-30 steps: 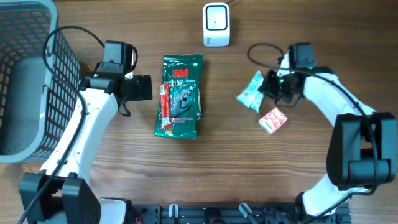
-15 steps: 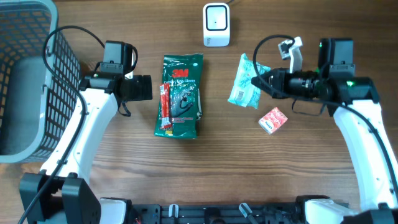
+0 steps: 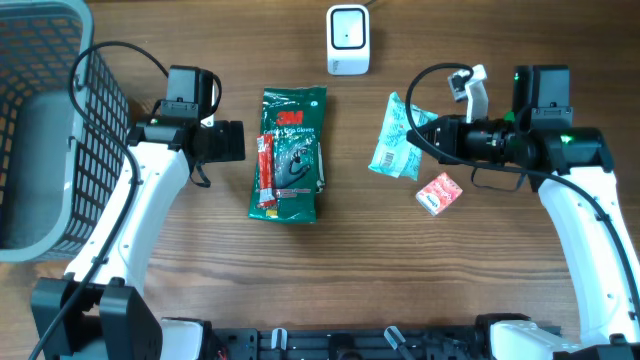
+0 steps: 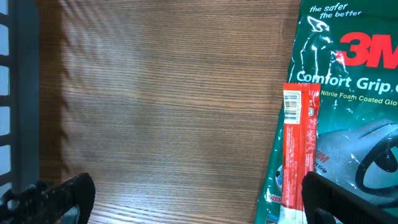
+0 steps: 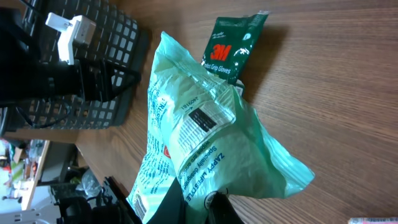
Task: Scan the item barcode
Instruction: 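Lift the wipe pack and carry it toward the white scanner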
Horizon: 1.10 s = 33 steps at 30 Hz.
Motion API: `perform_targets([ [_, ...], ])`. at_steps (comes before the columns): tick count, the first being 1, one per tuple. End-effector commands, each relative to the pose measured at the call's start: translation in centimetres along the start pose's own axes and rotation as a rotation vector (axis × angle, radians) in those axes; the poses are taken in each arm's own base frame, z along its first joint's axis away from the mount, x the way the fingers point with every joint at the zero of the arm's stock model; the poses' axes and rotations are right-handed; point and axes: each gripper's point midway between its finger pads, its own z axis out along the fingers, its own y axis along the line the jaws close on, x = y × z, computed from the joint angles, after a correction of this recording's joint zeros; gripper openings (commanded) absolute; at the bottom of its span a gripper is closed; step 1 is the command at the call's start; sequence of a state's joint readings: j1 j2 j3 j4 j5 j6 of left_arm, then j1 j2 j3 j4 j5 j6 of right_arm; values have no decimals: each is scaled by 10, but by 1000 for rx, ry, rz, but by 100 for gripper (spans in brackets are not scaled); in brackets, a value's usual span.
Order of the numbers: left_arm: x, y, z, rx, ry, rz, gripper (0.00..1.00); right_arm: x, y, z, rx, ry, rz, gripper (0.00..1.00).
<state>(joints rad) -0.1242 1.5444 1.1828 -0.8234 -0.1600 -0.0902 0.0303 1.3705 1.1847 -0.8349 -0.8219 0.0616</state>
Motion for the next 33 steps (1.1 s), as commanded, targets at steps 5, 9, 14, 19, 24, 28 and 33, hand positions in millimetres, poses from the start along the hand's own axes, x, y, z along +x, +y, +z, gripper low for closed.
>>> perform_targets([
  [5, 1, 3, 0, -7, 1, 4, 100, 0, 7, -5, -5, 0, -10, 4],
  [9, 1, 3, 0, -7, 1, 4, 100, 0, 0, -5, 36, -1, -8, 4],
  [14, 1, 3, 0, -7, 1, 4, 100, 0, -1, -5, 40, -1, -10, 4],
  [19, 1, 2, 0, -7, 1, 5, 100, 0, 4, -5, 12, -2, 77, 4],
  [24, 1, 3, 0, -7, 1, 4, 100, -19, 12, -9, 8, -55, 28, 4],
  [28, 1, 3, 0, -8, 1, 4, 100, -56, 24, -31, 152, -121, -55, 4],
  [33, 1, 3, 0, -7, 1, 4, 100, -112, 54, -51, 303, -170, -232, 4],
])
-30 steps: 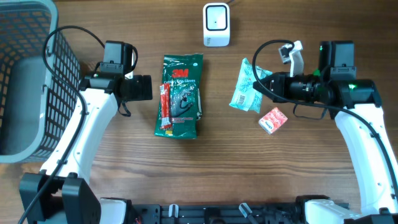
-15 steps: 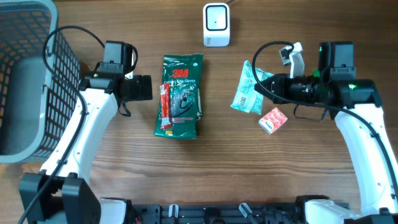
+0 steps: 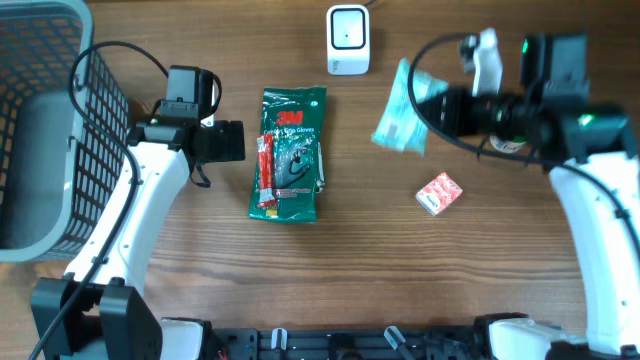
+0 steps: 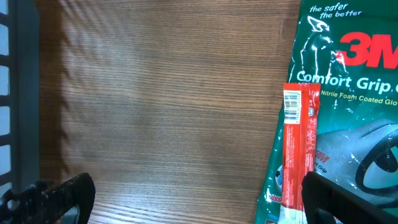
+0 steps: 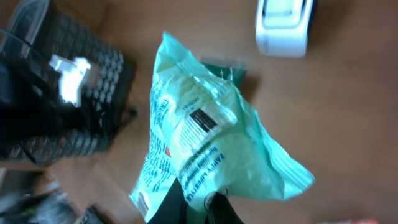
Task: Scan the item barcode
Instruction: 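Lift the wipe pack and carry it toward the white scanner, then hold the wipe pack's barcode in front of the white scanner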
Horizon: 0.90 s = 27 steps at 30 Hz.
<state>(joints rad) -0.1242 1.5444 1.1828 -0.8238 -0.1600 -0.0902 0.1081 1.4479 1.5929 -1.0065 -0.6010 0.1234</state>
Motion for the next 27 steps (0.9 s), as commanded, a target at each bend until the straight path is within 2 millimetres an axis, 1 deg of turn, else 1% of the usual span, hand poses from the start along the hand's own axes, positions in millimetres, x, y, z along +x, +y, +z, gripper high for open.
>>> perform_targets([
  [1, 1, 3, 0, -8, 0, 4, 100, -57, 4, -9, 182, -101, -166, 4],
  [2, 1, 3, 0, -7, 0, 4, 100, -77, -2, -2, 258, -142, -212, 4],
  [3, 1, 3, 0, -7, 0, 4, 100, -84, -4, 4, 285, -158, -248, 4],
  [5, 1, 3, 0, -7, 0, 4, 100, -100, -10, 21, 351, -182, -377, 4],
  [8, 1, 3, 0, -7, 0, 4, 100, -114, -19, 52, 427, -171, -552, 5],
  [11, 1, 3, 0, -8, 0, 4, 100, -126, -30, 90, 524, -155, -723, 5],
  [15, 1, 3, 0, -8, 0, 4, 100, -153, -57, 130, 763, -199, -834, 5],
  [17, 1, 3, 0, -7, 0, 4, 100, -166, -65, 143, 871, -238, -872, 5],
  [19, 1, 3, 0, -7, 0, 4, 100, -175, -70, 154, 949, -274, -898, 4],
  [22, 1, 3, 0, -7, 0, 4, 100, -182, -72, 180, 1032, -297, -998, 4],
  [25, 1, 3, 0, -8, 0, 4, 100, -180, -80, 204, 1117, -288, -1072, 5],
  [27, 1, 3, 0, -7, 0, 4, 100, -178, -84, 216, 1176, -292, -1105, 5],
])
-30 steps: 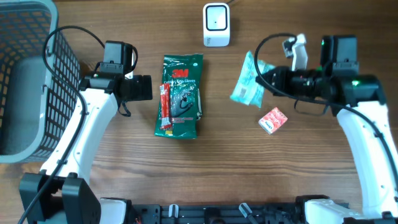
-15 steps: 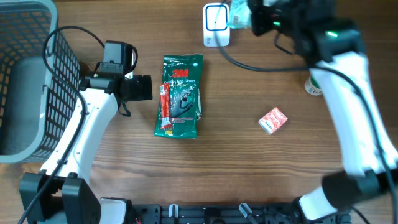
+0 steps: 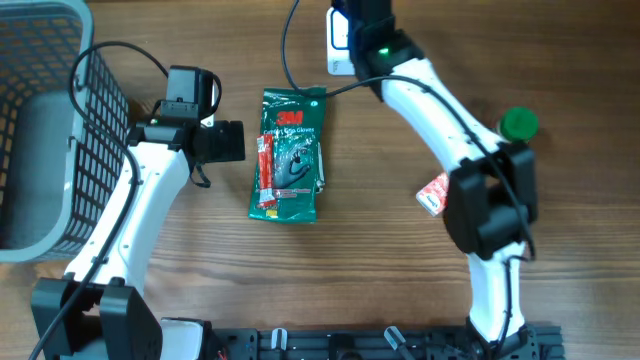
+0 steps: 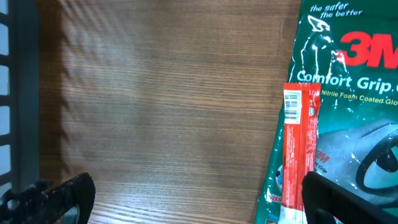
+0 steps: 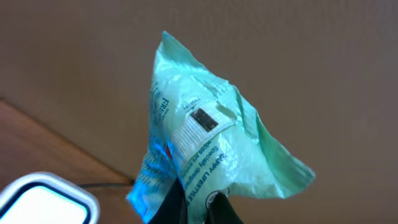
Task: Scan the item barcode
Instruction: 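Hold the wipe pack's barcode in front of the white scanner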
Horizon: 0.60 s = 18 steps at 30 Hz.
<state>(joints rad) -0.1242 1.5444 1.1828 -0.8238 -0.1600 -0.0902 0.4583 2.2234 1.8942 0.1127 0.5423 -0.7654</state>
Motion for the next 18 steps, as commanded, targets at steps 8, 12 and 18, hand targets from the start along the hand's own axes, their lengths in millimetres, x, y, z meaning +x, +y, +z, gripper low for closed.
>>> perform_targets([
  [8, 1, 3, 0, -8, 0, 4, 100, 30, 57, 22, 99, 89, -252, 5],
  [12, 1, 3, 0, -7, 0, 4, 100, 40, 81, 22, 65, 117, -290, 5],
  [18, 1, 3, 0, -7, 0, 4, 100, 42, 111, 17, -2, 116, -336, 4],
])
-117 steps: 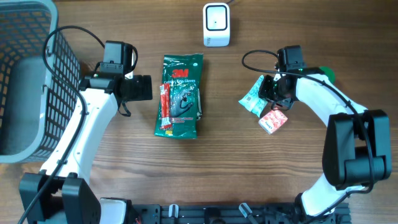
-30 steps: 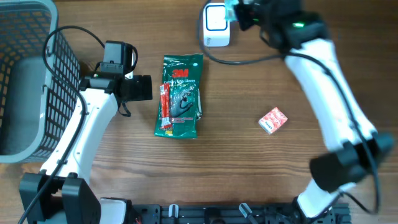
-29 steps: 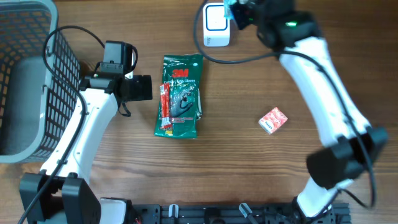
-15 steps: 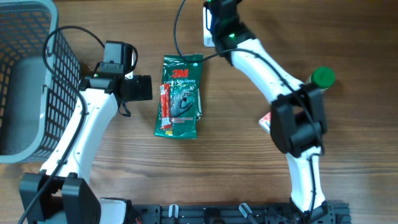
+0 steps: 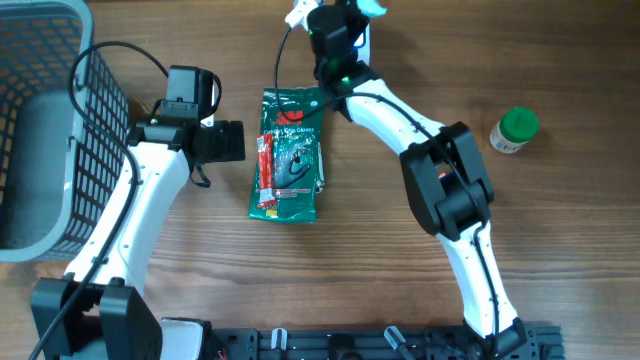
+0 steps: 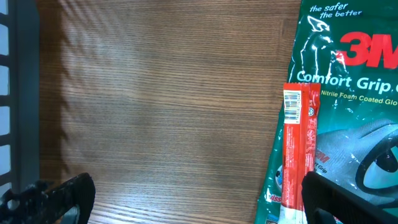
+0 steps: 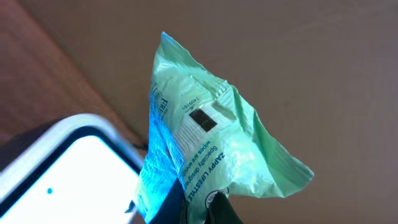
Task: Scan the item barcode
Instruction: 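Hold the wipe pack's barcode in front of the white scanner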
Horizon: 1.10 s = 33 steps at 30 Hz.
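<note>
My right gripper (image 7: 202, 204) is shut on the lower edge of a pale green pouch (image 7: 211, 155), held up with its black barcode (image 7: 202, 118) facing the wrist camera. The white scanner (image 7: 56, 180) fills the lower left of that view, right beside the pouch. Overhead, the right arm (image 5: 400, 110) reaches to the table's far edge and covers the scanner. My left gripper (image 6: 196, 199) hangs open and empty over bare wood beside a green 3M gloves pack (image 5: 292, 150) with a red stick pack (image 6: 300, 149) lying on it.
A grey wire basket (image 5: 40, 130) fills the far left. A green-capped bottle (image 5: 513, 128) stands at the right. The gloves pack and red stick lie mid-table between the two arms.
The right gripper has brought the pouch closer to the scanner, whose white face now looms large in the right wrist view. Overhead, the right arm reaches further toward the far edge. The left arm is unmoved.
The right gripper first held the green pouch low at the right, near a small red box. Then the pouch was raised and nearer the scanner, then above it, and now right beside its face. The left gripper stayed open by the gloves pack throughout.
</note>
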Motion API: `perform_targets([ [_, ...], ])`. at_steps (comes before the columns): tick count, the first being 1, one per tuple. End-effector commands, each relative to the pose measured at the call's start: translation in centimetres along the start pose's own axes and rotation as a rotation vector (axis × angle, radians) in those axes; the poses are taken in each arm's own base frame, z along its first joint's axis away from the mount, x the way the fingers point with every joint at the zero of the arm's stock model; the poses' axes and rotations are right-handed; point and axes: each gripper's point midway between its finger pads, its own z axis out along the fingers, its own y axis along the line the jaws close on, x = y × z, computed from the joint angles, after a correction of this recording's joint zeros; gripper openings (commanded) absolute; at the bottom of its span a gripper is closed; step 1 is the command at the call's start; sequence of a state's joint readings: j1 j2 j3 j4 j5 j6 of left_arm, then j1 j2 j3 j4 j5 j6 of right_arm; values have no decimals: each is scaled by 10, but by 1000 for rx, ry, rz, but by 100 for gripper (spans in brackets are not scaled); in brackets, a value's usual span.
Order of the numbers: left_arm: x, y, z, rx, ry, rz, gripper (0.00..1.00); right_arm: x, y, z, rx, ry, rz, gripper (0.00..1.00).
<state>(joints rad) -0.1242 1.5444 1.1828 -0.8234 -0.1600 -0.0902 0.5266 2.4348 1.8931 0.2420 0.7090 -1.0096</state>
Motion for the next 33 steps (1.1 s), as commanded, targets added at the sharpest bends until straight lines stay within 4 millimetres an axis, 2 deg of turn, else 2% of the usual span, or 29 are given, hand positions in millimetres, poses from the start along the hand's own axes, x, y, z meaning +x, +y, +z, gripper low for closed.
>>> perform_targets([
  [1, 1, 3, 0, -7, 1, 4, 100, -8, 16, -6, -22, -4, -33, 4],
  [4, 1, 2, 0, -7, 1, 5, 100, -9, 21, -9, -34, -4, -48, 4],
  [10, 1, 3, 0, -7, 1, 4, 100, 5, 44, -12, -106, 37, -120, 4],
  [14, 1, 3, 0, -7, 1, 4, 100, 6, 45, -12, -104, 37, -115, 4],
  [16, 1, 3, 0, -7, 0, 4, 100, 0, 29, -12, -59, 28, -50, 4],
  [20, 1, 2, 0, -7, 1, 5, 100, -13, -28, -20, 33, -10, 74, 4],
  [22, 1, 3, 0, -7, 1, 4, 100, -15, -72, -28, 77, -24, 146, 4],
  [23, 1, 3, 0, -7, 1, 4, 100, -11, -101, -34, 93, -23, 202, 4],
  [24, 1, 3, 0, -7, 1, 4, 100, -7, -119, -39, 94, -21, 239, 4],
  [26, 1, 3, 0, -7, 1, 4, 100, 3, -143, -48, 63, -13, 294, 4],
  [29, 1, 2, 0, -7, 1, 5, 100, 27, -159, -65, -78, 11, 394, 4],
  [33, 1, 3, 0, -8, 1, 4, 100, 74, -144, -88, -348, 118, 536, 4],
])
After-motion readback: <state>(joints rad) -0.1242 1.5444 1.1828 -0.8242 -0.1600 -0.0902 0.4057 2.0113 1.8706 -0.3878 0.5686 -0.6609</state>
